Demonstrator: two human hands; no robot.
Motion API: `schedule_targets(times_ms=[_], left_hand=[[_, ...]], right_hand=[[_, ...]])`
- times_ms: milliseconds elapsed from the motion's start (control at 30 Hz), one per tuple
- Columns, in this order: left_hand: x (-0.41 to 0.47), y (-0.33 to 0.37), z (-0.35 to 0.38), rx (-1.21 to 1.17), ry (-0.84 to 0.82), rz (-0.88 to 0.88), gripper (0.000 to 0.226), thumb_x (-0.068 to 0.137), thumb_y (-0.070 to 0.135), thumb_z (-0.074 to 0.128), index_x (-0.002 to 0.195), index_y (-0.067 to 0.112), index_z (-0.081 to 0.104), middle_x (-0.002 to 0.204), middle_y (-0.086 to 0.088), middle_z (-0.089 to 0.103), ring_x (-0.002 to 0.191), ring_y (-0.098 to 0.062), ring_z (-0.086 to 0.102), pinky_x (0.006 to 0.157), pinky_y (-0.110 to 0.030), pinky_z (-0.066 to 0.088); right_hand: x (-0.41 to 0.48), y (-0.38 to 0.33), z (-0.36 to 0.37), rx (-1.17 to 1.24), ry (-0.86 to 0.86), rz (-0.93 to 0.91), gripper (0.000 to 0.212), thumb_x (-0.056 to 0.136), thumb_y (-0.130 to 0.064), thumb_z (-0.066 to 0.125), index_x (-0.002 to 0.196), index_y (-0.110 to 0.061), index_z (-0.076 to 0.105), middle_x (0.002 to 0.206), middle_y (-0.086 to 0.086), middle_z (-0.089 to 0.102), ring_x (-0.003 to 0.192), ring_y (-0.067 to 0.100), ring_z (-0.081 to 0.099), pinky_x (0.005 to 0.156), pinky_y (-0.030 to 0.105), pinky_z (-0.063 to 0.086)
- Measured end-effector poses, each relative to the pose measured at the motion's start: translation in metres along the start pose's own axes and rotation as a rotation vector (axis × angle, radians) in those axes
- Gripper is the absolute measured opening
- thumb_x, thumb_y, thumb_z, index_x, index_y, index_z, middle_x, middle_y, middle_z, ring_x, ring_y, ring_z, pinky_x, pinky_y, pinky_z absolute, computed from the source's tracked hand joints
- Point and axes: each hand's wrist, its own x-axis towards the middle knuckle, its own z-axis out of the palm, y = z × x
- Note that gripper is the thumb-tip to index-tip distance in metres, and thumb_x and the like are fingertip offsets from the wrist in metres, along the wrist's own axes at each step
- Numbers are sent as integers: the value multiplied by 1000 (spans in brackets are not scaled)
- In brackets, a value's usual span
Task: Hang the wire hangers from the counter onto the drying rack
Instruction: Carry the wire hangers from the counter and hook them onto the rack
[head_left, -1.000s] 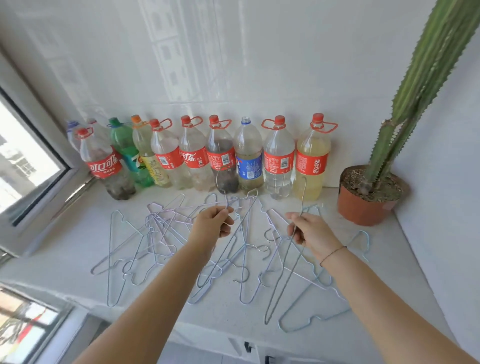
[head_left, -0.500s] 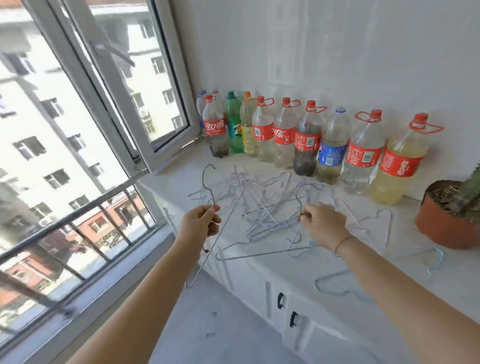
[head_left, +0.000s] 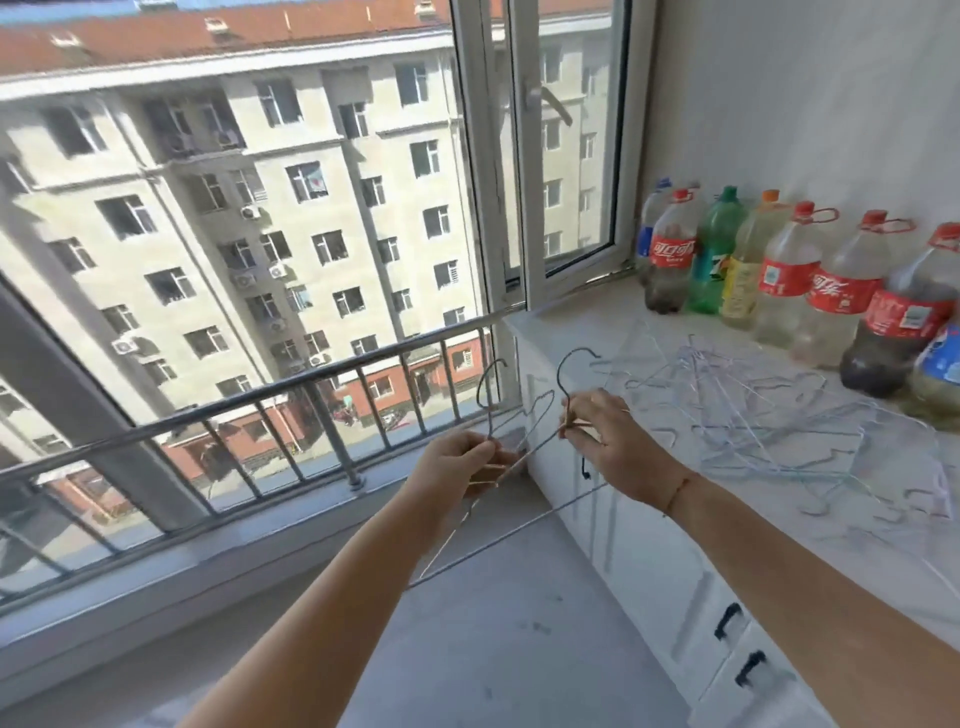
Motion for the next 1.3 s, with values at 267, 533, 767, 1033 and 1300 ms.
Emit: schedule_targets(times_ms=[267,533,767,1033,1300], left_hand=[[-97,-14,-131,-199,32,-27,24,70,16,74,89,9,61,91,-8,75,69,-18,71,63,-28,41],[-191,-34,-254,-288,270,-14,23,75,7,72,94,7,60,87,-10,74,66,-15,70,57,-19,47],[-251,-45,-341,-302,404,7,19,79,-1,67,96,3,60,73,-8,70,60,-14,69,49,-17,49],[-288,-44,-428,-362,494,50,22,84,10,64,104,1,64,82,-10,71,70,-16,68,58,-21,49],[-295,2,-545,-363,691,96,20,93,10,50,107,4,63,74,-5,72,55,-10,60,50,-20,43]], right_hand=[[28,-138,106,107,-87,-164,12,88,-13,60,97,-9,67,116,5,53,112,15,43,97,22,29],[7,-269,216,472,-117,46,28,87,-13,60,114,-6,57,105,7,56,98,18,56,85,26,46],[-11,-385,286,1125,-487,418,16,93,-18,53,97,-5,61,81,8,68,72,19,63,69,30,52],[15,-470,336,1253,-645,387,14,91,-8,51,100,-1,61,76,10,66,71,20,63,66,26,54],[94,-555,377,1370,-774,255,21,81,0,56,101,-3,63,65,7,66,56,14,61,48,22,52]])
